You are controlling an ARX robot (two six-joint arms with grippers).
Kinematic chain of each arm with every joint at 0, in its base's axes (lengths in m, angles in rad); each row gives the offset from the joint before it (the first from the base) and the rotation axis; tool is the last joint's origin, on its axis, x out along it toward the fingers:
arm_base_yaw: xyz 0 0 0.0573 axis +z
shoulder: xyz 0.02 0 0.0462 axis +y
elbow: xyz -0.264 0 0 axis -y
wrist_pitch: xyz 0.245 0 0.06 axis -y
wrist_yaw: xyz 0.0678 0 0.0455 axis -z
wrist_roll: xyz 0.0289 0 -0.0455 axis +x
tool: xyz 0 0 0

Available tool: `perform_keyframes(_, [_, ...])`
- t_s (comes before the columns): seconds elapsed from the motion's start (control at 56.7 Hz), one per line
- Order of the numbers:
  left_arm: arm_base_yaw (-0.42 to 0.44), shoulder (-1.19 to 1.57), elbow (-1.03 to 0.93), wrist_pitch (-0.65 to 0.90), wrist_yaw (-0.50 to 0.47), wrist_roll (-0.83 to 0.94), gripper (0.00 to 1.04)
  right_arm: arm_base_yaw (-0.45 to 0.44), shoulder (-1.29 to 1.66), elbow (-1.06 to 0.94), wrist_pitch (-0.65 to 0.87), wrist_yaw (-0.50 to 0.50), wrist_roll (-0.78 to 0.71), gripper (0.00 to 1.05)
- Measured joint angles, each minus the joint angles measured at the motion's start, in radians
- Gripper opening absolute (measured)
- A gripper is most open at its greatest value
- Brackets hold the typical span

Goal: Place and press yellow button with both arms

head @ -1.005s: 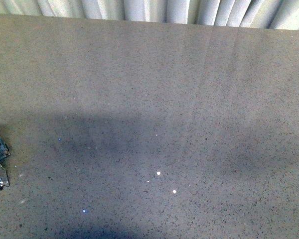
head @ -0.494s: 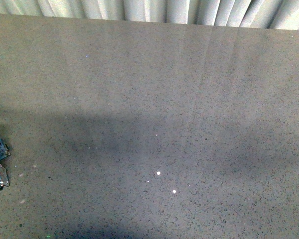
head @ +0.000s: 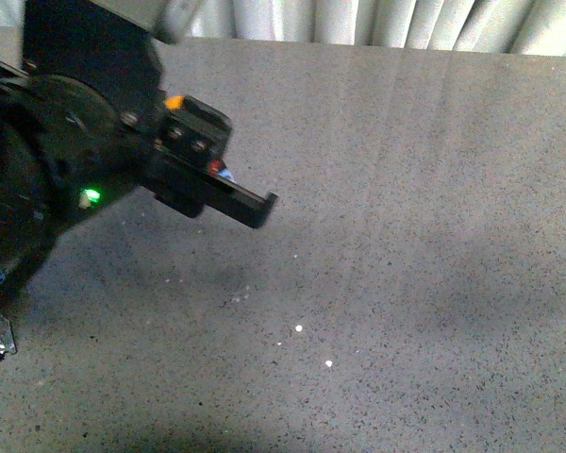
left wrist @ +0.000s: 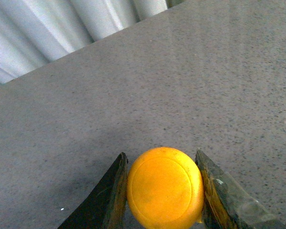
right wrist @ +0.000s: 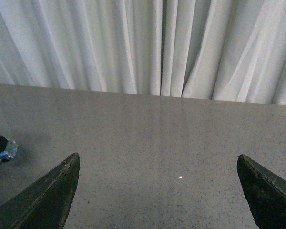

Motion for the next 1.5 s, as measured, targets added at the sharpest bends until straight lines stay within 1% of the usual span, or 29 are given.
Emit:
perform_keyframes(0.088, [-0.05, 0.083, 0.028, 0.047, -0.028, 0.026, 0.33, 0.0, 0.0, 0.0, 0.0, 0.0, 0.0, 0.96])
perform_keyframes(0.282, [-0.094, 0.201, 0.079, 0.113, -0.056, 0.089, 0.33, 0.0, 0.0, 0.0, 0.0, 0.0, 0.0, 0.96])
perform_keyframes(0.67, [-0.127, 0.361, 0.153, 0.159, -0.098, 0.197, 0.33, 0.0, 0.0, 0.0, 0.0, 0.0, 0.0, 0.96])
perform_keyframes(1.005, [-0.137, 0.386, 0.18, 0.155, -0.105, 0.214, 0.33, 0.0, 0.0, 0.0, 0.0, 0.0, 0.0, 0.96])
perform_keyframes(1.023, [-0.137, 0.386, 0.18, 0.154, -0.105, 0.213, 0.37, 0.0, 0.0, 0.0, 0.0, 0.0, 0.0, 0.96])
perform_keyframes(1.164, [-0.138, 0.389, 0.182, 0.141, -0.097, 0.208, 0.58, 0.0, 0.0, 0.0, 0.0, 0.0, 0.0, 0.96])
perform_keyframes(1.199, [-0.138, 0.39, 0.182, 0.138, -0.096, 0.203, 0.66, 0.0, 0.0, 0.0, 0.0, 0.0, 0.0, 0.96])
perform_keyframes(1.287, [-0.138, 0.389, 0.182, 0.134, -0.096, 0.195, 0.77, 0.0, 0.0, 0.0, 0.0, 0.0, 0.0, 0.96])
perform_keyframes(1.322, [-0.138, 0.388, 0.179, 0.133, -0.093, 0.192, 0.85, 0.0, 0.0, 0.0, 0.0, 0.0, 0.0, 0.96])
perform_keyframes(1.358, [-0.138, 0.385, 0.175, 0.133, -0.092, 0.19, 0.9, 0.0, 0.0, 0.0, 0.0, 0.0, 0.0, 0.96])
perform_keyframes(1.375, [-0.138, 0.384, 0.174, 0.133, -0.092, 0.19, 0.91, 0.0, 0.0, 0.0, 0.0, 0.0, 0.0, 0.96])
perform_keyframes(1.393, [-0.138, 0.378, 0.17, 0.132, -0.09, 0.187, 0.96, 0.0, 0.0, 0.0, 0.0, 0.0, 0.0, 0.96])
perform_keyframes(1.428, [-0.138, 0.37, 0.163, 0.129, -0.089, 0.186, 0.97, 0.0, 0.0, 0.0, 0.0, 0.0, 0.0, 0.96])
perform_keyframes(1.499, [-0.138, 0.343, 0.145, 0.129, -0.089, 0.174, 0.95, 0.0, 0.0, 0.0, 0.0, 0.0, 0.0, 0.96])
